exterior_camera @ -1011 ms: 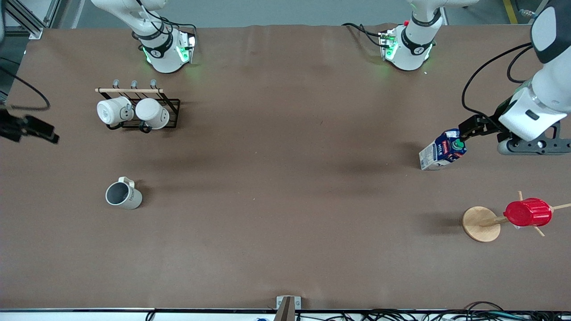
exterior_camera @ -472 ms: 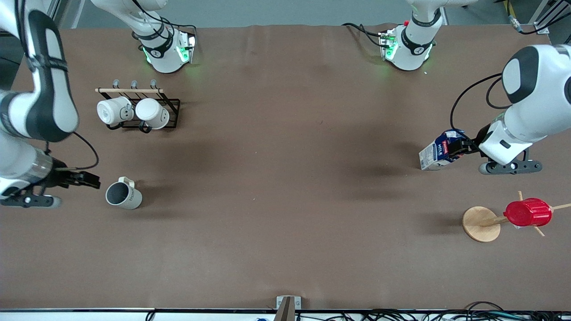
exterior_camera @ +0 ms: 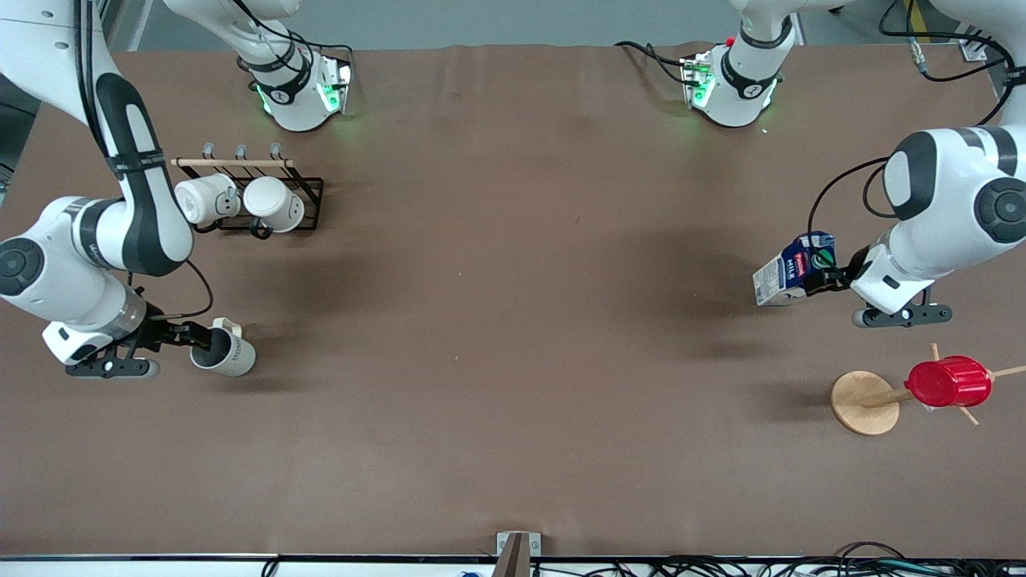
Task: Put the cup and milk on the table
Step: 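Grip the white mug with the right gripper and lift it off the table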
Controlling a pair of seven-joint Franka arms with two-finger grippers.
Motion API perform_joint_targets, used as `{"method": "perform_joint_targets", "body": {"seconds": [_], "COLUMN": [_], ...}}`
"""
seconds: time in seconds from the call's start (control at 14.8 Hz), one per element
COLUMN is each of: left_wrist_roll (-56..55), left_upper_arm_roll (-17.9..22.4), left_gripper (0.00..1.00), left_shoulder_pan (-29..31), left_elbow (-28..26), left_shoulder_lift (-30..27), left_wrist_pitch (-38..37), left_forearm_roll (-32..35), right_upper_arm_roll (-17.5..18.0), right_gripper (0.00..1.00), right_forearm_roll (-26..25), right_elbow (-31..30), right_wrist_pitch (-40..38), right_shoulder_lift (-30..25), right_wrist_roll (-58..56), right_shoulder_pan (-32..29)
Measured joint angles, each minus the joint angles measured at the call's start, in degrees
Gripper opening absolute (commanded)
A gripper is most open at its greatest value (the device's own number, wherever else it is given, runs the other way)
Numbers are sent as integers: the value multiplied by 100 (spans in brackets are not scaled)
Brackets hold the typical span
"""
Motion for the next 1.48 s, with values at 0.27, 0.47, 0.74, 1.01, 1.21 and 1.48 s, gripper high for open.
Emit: {"method": "perform_joint_targets", "body": {"seconds": [0.27, 0.47, 0.74, 1.01, 1.21, 1.48], "left_wrist_roll": [0, 0, 0, 0, 45, 70], "left_upper_arm_roll": [-30, -34, -38, -48, -51, -63], "left_gripper": [99, 99, 99, 99, 98, 74], "left_shoulder_pan": [-10, -11, -11, -15, -16, -18], "left_elbow": [-76, -79, -118, -286, -434, -479], "left_shoulder_lift": [-12, -76, -81, -82, -81, -82], "left_wrist_pitch": [96, -176, -353, -362, -391, -472], "left_forearm_roll": [0, 0, 0, 0, 0, 0], "right_upper_arm_roll": [-1, -2, -2, 3, 49, 396], "right_gripper": [90, 51, 0, 0, 0, 0], "right_forearm_roll": [2, 3, 5, 9, 13, 27], "right_elbow": [-251, -253, -251, -231, -48, 637], "right_wrist_pitch": [593, 765, 774, 770, 432, -1318], "right_shoulder_lift": [227, 424, 448, 447, 403, 43], "right_wrist_roll": [-10, -10, -10, -12, -22, 84], "right_shoulder_pan": [-27, -57, -69, -66, -19, 170]}}
